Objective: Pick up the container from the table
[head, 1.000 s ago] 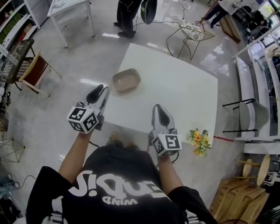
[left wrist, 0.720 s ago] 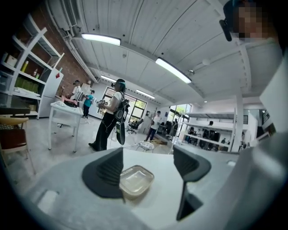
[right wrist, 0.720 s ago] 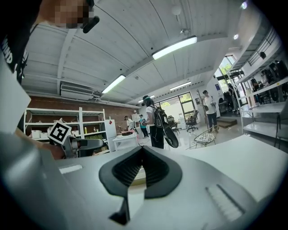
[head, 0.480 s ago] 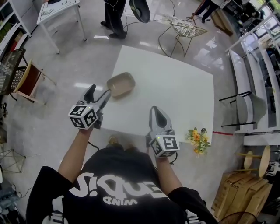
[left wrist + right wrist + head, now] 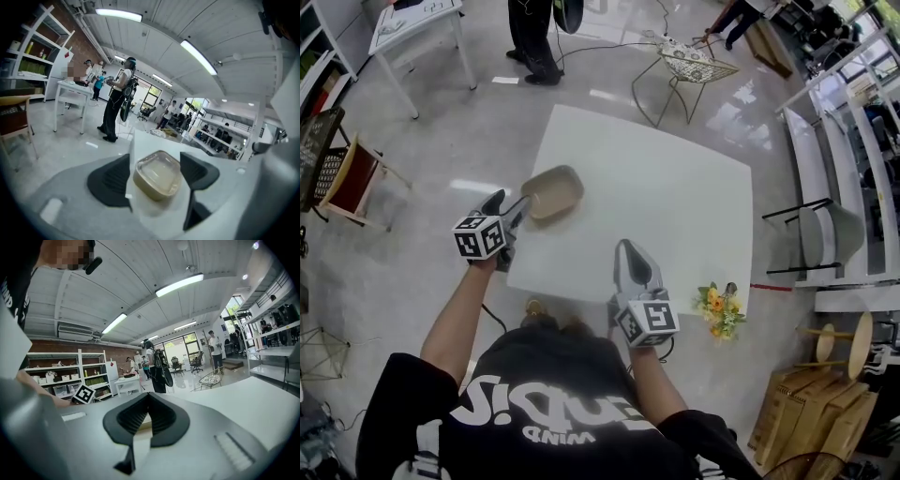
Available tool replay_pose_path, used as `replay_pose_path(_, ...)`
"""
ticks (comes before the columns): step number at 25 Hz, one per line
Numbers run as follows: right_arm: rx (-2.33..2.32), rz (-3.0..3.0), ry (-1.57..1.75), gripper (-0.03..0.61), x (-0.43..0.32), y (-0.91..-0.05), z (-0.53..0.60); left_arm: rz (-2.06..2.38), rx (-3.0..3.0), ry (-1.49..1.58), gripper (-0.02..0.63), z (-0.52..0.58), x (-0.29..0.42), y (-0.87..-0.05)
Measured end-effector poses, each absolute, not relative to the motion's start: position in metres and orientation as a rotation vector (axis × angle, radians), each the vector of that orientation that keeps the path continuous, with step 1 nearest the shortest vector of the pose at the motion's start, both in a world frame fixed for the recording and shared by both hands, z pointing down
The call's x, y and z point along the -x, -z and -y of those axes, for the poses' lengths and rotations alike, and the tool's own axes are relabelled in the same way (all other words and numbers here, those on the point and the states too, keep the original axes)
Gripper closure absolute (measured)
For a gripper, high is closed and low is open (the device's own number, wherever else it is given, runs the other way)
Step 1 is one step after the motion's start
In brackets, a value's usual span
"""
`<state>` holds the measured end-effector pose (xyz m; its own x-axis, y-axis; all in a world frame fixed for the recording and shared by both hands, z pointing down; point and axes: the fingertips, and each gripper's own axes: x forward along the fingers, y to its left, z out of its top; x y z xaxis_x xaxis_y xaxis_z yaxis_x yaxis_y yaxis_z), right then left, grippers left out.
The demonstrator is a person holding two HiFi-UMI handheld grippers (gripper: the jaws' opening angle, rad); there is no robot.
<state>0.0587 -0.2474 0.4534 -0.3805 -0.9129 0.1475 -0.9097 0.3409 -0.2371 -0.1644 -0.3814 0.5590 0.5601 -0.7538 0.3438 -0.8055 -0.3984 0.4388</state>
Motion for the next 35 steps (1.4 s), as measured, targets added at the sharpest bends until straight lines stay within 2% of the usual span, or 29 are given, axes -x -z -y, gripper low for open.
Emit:
replay_pose_path(8,1.785,-2.561,0.464,0.58,-0.055,-0.465,0.268,1.165,-2.11,-0.092,0.299,0.419,0.171,-0.607)
replay_pose_path(23,1.818,-2.59,0.504,0.58,-0.05,-0.483,0.296,1.001,-2.057,-0.022,0.307,0.445,0.153,-0.637)
replay_pose_path(30,1.834,-2.597,0.499,0.58,-0.045,-0.483,0.301,0.941,-2.043,0.001,0.38,0.447,0.151,-0.641)
replay_pose_path(35,1.862,-2.588,0.53,0.58,-0.051,-0.488,0.299,0.942,-2.052,0.008,0.396,0.448,0.148,-0.644)
